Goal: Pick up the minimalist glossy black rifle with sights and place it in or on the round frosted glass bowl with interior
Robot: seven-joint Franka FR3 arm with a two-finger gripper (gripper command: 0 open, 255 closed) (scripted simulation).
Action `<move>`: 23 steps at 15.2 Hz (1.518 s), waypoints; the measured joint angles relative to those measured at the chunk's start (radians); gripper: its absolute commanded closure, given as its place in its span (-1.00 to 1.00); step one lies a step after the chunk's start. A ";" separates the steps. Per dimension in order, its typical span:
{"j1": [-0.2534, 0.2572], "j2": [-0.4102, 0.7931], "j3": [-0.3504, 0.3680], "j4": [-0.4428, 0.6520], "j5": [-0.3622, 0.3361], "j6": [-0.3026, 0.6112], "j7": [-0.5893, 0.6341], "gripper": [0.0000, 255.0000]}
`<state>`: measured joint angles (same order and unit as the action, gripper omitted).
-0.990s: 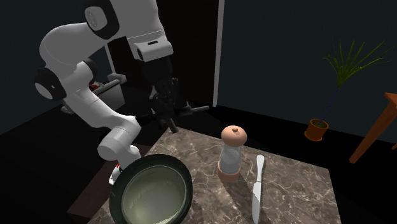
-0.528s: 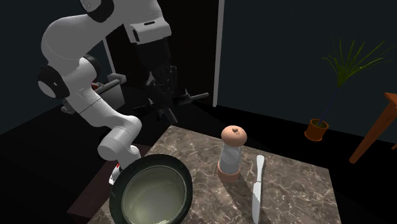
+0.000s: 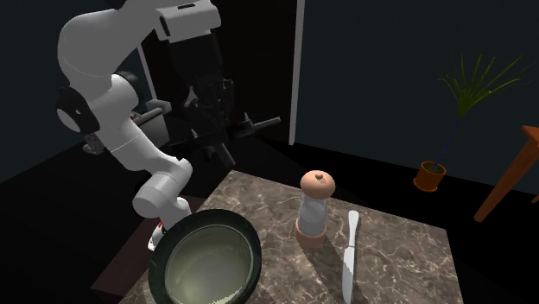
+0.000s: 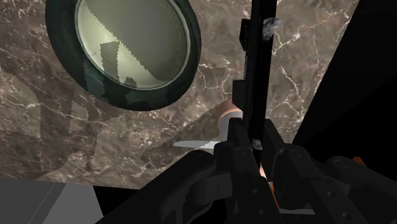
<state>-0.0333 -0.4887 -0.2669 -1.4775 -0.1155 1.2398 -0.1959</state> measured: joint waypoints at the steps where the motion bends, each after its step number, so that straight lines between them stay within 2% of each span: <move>1: 0.000 0.024 -0.026 0.035 0.000 -0.009 -0.028 1.00; 6: -0.004 0.153 -0.179 0.201 0.026 -0.040 -0.182 1.00; 9: -0.015 0.274 -0.308 0.350 0.090 -0.079 -0.298 1.00; 10: -0.019 0.289 -0.326 0.358 0.099 -0.076 -0.319 1.00; 12: -0.021 0.277 -0.325 0.323 0.092 -0.050 -0.323 1.00; 23: -0.037 0.101 -0.244 -0.018 0.006 0.136 -0.268 1.00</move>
<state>-0.0699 -0.3874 -0.5113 -1.4952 -0.1096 1.3758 -0.4643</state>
